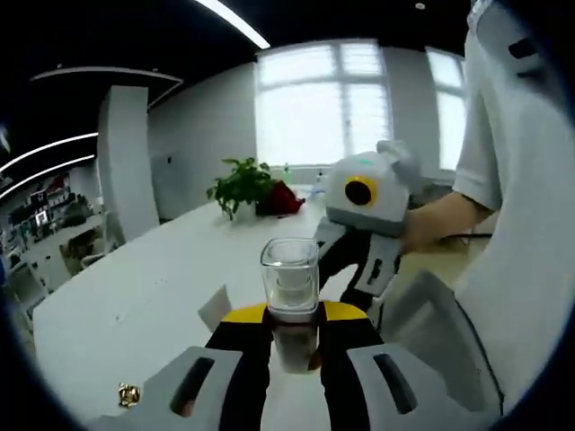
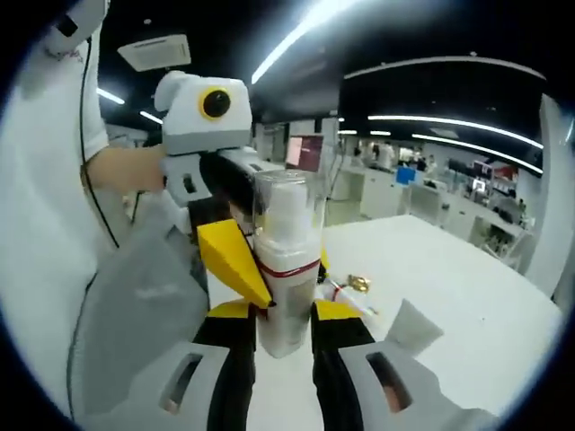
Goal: Arrange the skincare products in the storage area until every visible bottle or jar stands upright without overlapping.
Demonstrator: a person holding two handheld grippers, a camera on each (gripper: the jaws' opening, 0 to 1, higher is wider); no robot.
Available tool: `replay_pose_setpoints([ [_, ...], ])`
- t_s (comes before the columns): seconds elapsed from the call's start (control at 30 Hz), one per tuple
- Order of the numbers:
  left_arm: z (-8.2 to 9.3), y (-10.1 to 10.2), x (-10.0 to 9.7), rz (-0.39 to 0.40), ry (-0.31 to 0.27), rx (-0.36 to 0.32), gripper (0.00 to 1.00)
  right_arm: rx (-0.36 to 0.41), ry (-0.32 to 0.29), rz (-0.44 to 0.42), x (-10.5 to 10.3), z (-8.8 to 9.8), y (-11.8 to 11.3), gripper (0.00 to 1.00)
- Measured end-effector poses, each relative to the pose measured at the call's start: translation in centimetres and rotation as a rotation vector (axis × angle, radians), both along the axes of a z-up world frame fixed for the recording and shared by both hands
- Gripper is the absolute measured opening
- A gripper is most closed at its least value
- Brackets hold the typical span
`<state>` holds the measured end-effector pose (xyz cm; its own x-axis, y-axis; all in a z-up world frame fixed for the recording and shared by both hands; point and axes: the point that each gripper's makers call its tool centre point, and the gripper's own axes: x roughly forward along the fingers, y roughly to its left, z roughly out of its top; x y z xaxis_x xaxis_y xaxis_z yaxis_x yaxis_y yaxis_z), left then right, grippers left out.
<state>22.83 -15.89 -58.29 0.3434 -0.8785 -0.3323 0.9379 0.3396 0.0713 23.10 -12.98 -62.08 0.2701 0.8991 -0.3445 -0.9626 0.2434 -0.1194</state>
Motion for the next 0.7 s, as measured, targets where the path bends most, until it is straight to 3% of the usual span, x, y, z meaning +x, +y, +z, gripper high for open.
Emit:
replay_pose_setpoints([
  [0.13,-1.3,-0.5,0.3,-0.028,0.008,0.045,0.16,-0.046,-0.049,-0.007,0.6,-1.2,-0.3,0.22],
  [0.4,-4.5,-1.3,0.9,-0.038,0.054,0.09,0.16,-0.067,-0.027,-0.004,1.2,-4.6,-0.8,0.22],
  [0.6,-8.1,-1.6,1.5,-0.046,0.065,0.189,0.16,-0.111,-0.06,-0.01,2.1,-7.9,-0.9,0.22],
  [0.7,-9.8,-1.5,2.0,-0.054,0.079,0.218,0.16,-0.135,-0.046,-0.017,2.4,-9.6,-1.0,0.22],
])
